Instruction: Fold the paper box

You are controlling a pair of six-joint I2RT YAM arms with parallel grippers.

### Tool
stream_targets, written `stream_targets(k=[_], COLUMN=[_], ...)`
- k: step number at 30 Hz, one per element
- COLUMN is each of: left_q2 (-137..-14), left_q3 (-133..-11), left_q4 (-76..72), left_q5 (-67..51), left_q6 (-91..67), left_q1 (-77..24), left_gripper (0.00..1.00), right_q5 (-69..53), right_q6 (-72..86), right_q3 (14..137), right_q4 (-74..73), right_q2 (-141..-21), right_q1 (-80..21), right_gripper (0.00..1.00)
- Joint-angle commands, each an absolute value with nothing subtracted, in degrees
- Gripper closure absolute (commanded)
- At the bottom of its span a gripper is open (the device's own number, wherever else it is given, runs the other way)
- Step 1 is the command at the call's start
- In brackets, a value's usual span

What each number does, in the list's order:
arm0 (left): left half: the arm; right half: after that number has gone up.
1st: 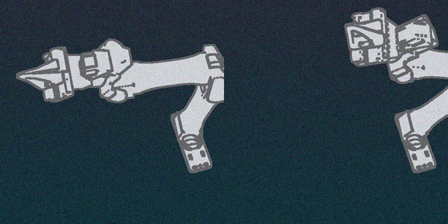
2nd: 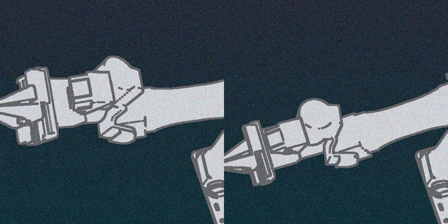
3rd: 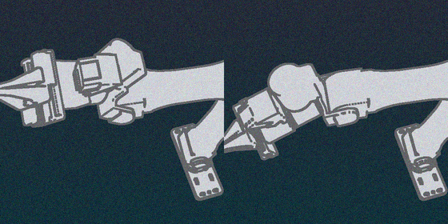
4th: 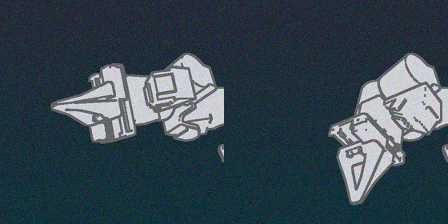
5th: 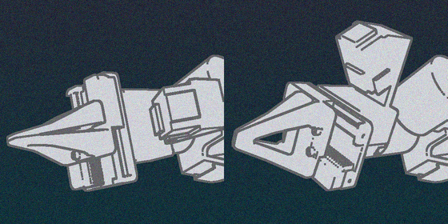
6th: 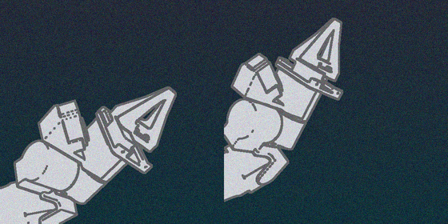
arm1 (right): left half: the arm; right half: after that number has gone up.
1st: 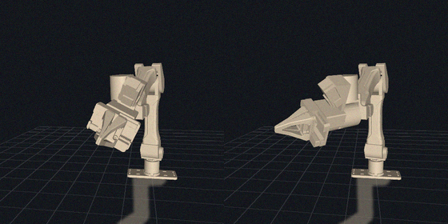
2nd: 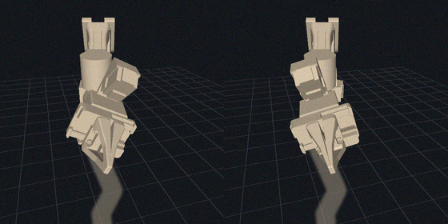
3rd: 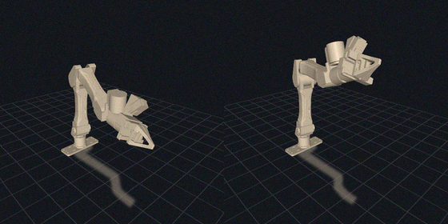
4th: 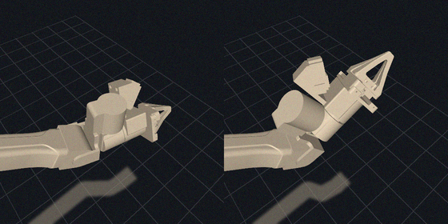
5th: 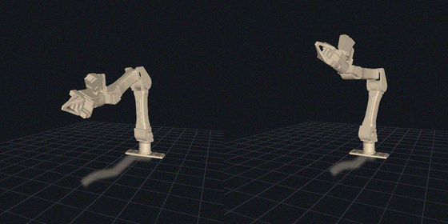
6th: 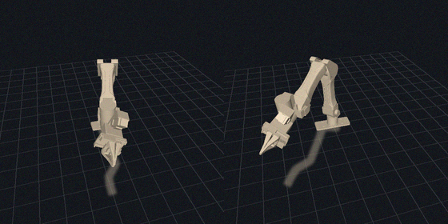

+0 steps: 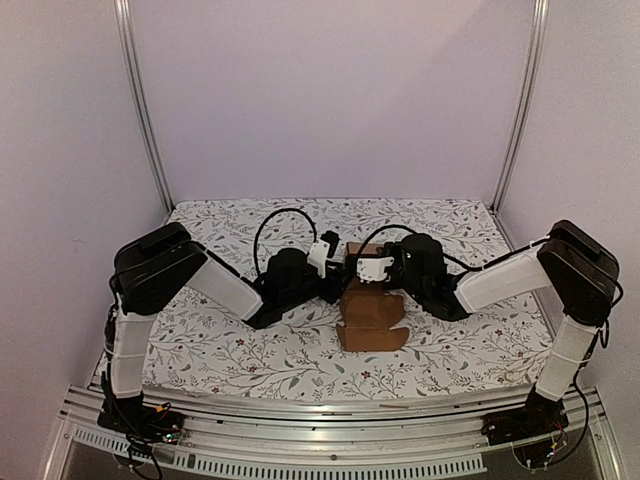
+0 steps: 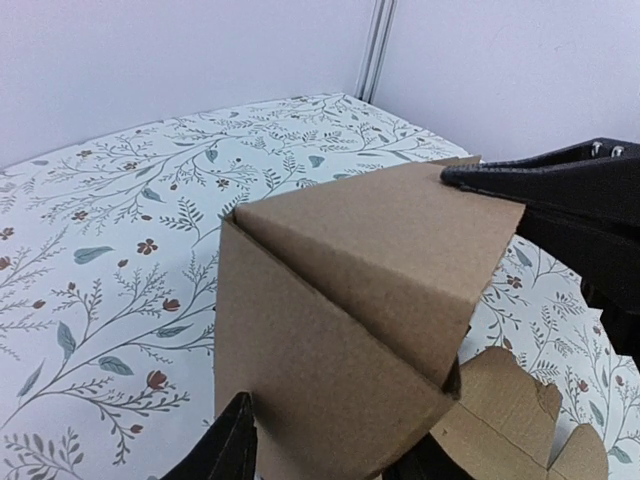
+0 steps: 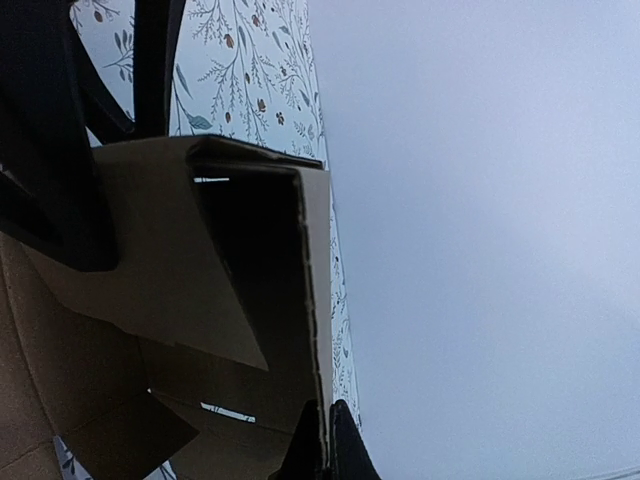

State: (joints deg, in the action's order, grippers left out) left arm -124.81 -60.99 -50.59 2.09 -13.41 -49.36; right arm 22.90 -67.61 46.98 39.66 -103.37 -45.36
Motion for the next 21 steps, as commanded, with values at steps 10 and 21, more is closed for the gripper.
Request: stream_targets(k=[10, 21], left_q2=[-129.5, -130.9], left_q3=[-64.5, -64.8], left_q4=[-52.1, -54.7], left_q5=[12.0, 16.1], left_q6=[-10.3, -11.1], left_q1=[-52.5, -53.2], left_gripper=[0.68, 0.75], right_q5=[21.7, 14.5], right_q6=[-54.8, -34.1], right_q3=[52.8, 68.6], right_q4=[15.1, -21.3], right_q2=[-101.1, -97.0], right_q1=[-45.9, -44.8], right_gripper=[0.86, 0.57])
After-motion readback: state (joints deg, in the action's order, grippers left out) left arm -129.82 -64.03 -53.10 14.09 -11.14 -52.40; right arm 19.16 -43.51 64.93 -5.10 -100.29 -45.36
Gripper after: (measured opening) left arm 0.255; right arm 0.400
